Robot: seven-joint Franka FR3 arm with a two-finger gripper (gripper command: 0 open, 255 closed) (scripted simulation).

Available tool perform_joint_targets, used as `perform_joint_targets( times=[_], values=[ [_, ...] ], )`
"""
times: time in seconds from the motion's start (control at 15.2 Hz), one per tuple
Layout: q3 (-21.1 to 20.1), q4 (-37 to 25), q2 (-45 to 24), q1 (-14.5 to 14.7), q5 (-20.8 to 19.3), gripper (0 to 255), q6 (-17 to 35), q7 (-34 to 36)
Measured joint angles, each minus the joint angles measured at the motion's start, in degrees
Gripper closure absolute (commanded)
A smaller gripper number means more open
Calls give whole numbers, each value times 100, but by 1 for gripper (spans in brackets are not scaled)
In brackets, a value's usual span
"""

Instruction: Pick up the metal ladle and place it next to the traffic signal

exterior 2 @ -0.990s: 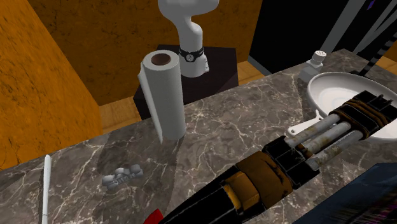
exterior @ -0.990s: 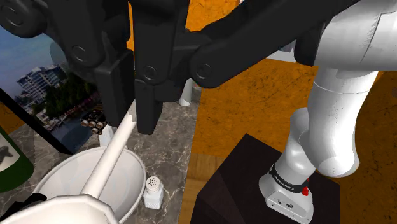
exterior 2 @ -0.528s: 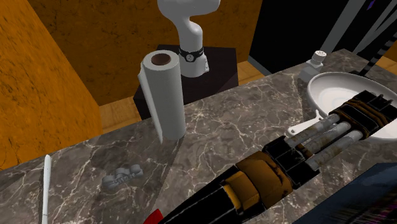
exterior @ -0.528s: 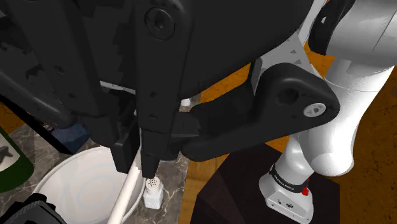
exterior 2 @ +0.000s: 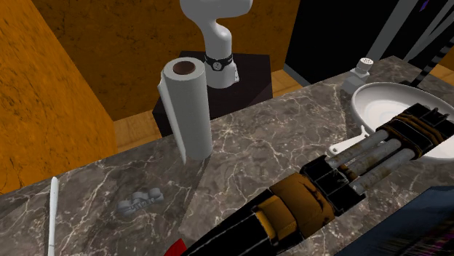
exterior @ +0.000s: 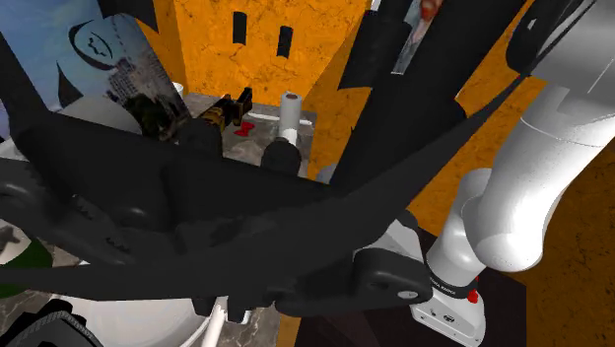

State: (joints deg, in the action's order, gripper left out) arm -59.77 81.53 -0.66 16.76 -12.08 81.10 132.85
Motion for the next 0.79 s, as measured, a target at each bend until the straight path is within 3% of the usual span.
perform_joint_targets(
  times=[0.79],
  values=[
    [273, 1359, 653, -153, 562, 255, 1074, -239]
  ],
)
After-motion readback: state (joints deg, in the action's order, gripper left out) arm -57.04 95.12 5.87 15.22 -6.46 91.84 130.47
